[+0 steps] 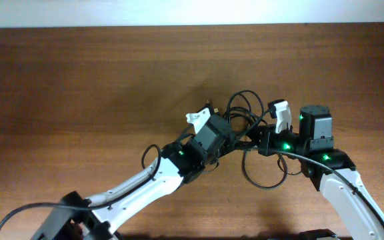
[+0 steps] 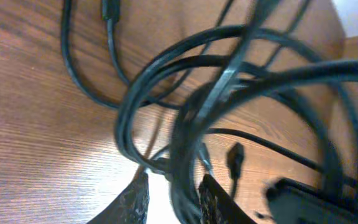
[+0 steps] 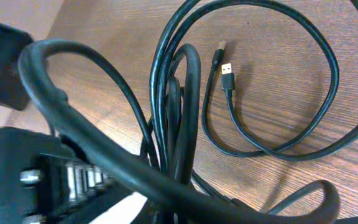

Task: Untangle cables

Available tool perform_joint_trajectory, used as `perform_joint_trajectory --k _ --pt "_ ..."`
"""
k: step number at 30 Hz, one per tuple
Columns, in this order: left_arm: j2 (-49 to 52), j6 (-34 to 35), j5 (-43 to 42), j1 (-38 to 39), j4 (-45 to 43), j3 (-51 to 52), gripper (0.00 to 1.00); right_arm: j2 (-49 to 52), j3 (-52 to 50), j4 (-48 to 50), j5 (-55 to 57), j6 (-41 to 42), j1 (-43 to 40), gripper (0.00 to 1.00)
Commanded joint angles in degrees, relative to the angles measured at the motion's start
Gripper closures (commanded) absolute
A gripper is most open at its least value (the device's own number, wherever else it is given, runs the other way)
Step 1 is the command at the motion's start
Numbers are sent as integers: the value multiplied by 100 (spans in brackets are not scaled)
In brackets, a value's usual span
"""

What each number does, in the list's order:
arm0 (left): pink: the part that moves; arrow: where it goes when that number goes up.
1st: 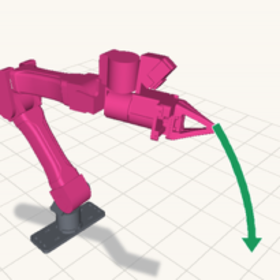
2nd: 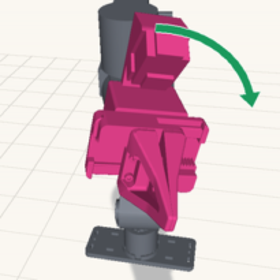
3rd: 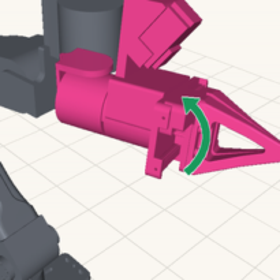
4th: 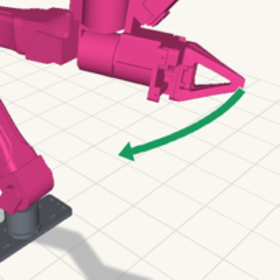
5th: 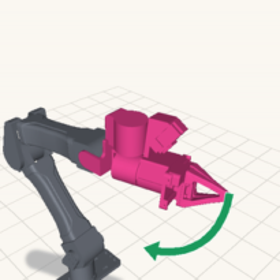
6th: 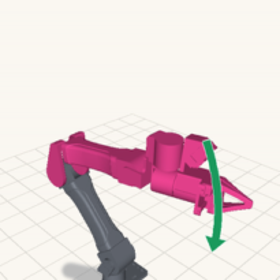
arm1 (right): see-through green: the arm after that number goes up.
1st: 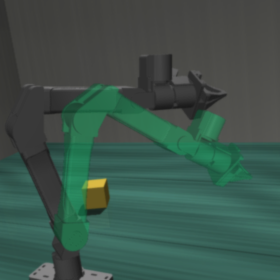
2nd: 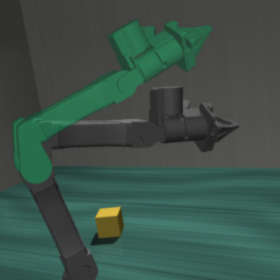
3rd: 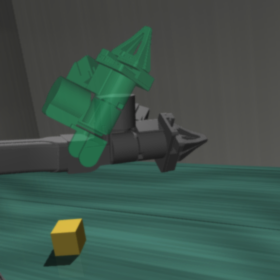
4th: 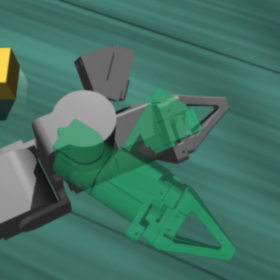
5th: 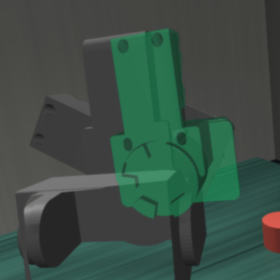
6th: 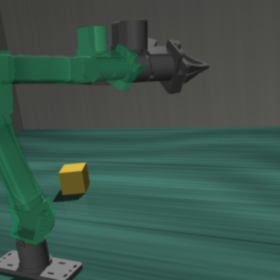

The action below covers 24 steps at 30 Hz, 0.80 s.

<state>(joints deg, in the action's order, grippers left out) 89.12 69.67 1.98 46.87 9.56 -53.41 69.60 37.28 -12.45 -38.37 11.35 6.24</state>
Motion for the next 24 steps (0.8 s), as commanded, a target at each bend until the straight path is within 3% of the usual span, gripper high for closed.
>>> perform_joint_trajectory --k 1,14,17,24 --pt "282 348 81 37 -20 -52 73 15 76 20 7 -42 -22 96" --pt "280 275 -72 37 -289 -55 84 15 76 22 7 -42 -22 96" --pt "280 273 -256 37 -238 -55 100 15 76 20 7 -42 -22 96" --pt "280 236 -328 -28 -223 -55 100 15 76 24 11 -44 -22 96"
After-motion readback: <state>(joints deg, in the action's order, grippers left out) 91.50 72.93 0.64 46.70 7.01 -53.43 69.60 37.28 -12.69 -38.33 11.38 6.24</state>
